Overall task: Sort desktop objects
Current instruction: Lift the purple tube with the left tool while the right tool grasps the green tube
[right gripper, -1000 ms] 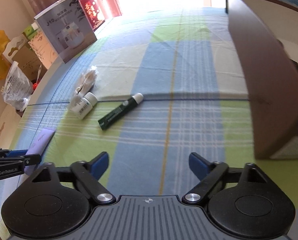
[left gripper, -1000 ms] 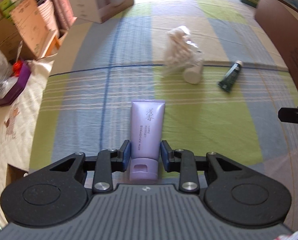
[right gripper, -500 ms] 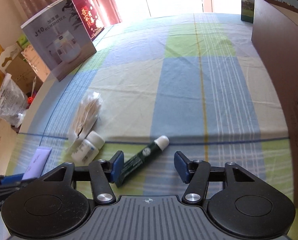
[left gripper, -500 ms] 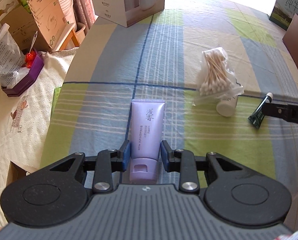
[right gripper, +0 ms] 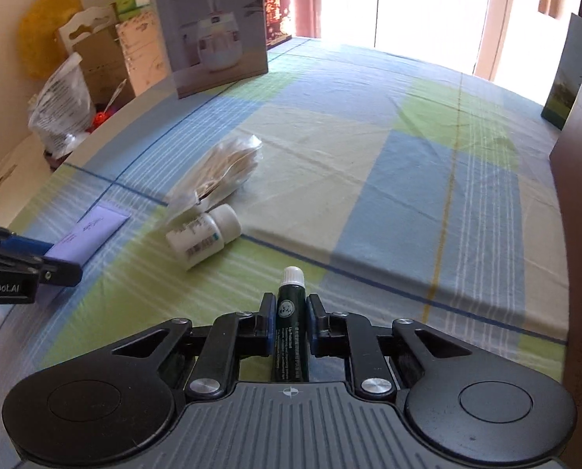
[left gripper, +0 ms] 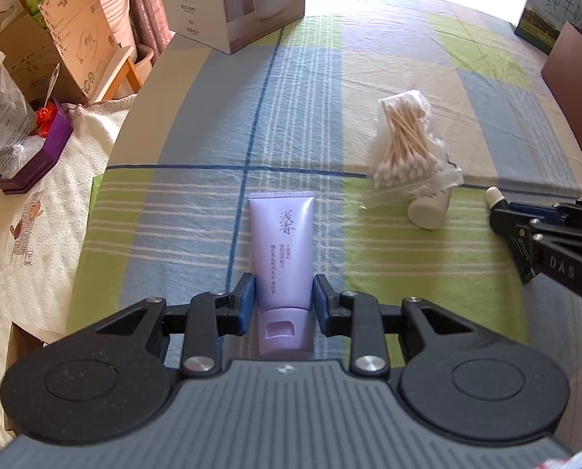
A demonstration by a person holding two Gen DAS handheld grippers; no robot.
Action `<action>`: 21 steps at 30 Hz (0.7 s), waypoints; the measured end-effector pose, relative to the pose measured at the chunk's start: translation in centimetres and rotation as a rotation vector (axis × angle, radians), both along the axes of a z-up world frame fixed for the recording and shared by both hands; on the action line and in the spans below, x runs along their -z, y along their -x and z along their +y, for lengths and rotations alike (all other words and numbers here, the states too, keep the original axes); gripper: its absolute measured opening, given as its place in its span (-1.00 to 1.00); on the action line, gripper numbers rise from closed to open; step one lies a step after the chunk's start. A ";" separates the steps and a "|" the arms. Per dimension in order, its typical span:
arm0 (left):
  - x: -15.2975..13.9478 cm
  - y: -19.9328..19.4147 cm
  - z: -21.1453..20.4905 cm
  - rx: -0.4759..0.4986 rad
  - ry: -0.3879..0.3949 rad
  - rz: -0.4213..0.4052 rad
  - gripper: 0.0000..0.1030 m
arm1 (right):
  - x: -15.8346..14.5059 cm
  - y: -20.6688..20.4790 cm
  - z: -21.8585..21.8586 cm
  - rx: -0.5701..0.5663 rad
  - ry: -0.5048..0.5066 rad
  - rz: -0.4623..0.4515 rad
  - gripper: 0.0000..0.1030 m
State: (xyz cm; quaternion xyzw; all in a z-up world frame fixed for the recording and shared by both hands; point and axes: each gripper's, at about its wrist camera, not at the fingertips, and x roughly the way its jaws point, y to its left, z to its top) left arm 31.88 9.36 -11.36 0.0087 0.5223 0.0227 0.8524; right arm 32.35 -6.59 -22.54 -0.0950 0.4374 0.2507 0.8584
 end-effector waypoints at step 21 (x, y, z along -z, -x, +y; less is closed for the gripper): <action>0.2 6.5 -7.2 0.182 0.043 0.051 -0.30 | -0.8 8.0 -4.5 -0.052 0.050 0.018 -0.70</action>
